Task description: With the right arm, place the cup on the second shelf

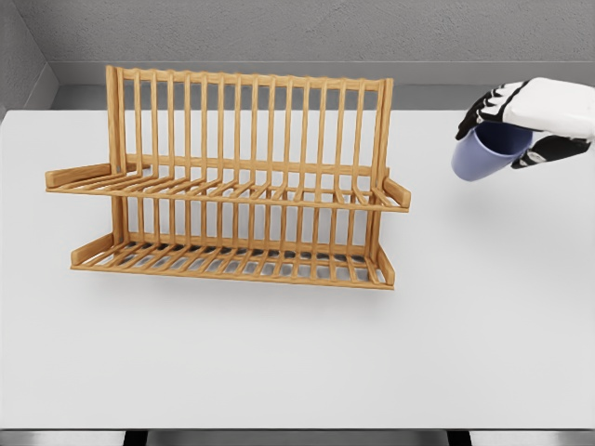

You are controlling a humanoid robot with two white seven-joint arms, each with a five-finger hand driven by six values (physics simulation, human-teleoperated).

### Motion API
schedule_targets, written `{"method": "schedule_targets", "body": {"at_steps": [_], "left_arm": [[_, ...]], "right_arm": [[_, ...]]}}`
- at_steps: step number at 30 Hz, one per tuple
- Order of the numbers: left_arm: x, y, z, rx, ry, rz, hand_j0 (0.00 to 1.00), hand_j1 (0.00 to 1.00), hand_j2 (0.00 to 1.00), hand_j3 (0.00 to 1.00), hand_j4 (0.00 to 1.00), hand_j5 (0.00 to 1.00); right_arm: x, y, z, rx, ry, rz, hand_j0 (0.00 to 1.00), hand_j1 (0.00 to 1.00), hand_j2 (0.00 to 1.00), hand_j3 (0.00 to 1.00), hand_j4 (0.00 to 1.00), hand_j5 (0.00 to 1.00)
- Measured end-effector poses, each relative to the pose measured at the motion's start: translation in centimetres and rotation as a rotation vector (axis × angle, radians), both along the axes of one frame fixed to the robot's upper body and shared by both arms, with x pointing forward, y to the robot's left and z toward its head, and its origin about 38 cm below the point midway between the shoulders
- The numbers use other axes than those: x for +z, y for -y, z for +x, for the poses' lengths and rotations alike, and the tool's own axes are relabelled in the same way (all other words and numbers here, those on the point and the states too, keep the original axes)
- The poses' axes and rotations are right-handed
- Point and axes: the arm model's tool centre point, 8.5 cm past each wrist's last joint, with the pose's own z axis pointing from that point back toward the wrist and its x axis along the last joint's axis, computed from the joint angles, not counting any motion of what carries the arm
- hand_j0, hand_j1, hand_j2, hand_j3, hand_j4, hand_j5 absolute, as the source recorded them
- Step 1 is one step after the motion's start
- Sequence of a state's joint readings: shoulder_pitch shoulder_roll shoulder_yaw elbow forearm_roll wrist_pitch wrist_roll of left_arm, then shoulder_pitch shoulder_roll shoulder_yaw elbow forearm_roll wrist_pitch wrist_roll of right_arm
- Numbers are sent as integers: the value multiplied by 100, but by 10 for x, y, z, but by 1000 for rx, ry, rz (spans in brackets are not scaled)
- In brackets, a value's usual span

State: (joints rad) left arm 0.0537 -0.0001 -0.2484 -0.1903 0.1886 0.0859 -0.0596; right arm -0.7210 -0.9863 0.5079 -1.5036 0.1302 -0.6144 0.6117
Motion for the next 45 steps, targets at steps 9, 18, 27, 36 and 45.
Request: {"method": "schedule_targets", "body": {"at_steps": [9,18,27,36,45], "left_arm": [[0,0,0,0,0,0,100,100,100,100,100,100],[0,0,0,0,0,0,100,100,100,100,100,100],[0,0,0,0,0,0,100,100,100,100,100,100],[0,0,0,0,0,0,100,100,100,100,100,100],[0,0,0,0,0,0,100,100,100,100,100,100]], "right_arm": [[19,-37,-19,126,68,-13,70,70,70,70,70,70],[33,-67,-24,212,120,10,70,70,70,70,70,70],[38,-84,-24,255,139,31,70,70,70,70,70,70],[27,-105,-30,319,116,16,71,71,71,71,71,71],[19,-109,-31,333,94,5,100,100,100,100,100,100]]}}
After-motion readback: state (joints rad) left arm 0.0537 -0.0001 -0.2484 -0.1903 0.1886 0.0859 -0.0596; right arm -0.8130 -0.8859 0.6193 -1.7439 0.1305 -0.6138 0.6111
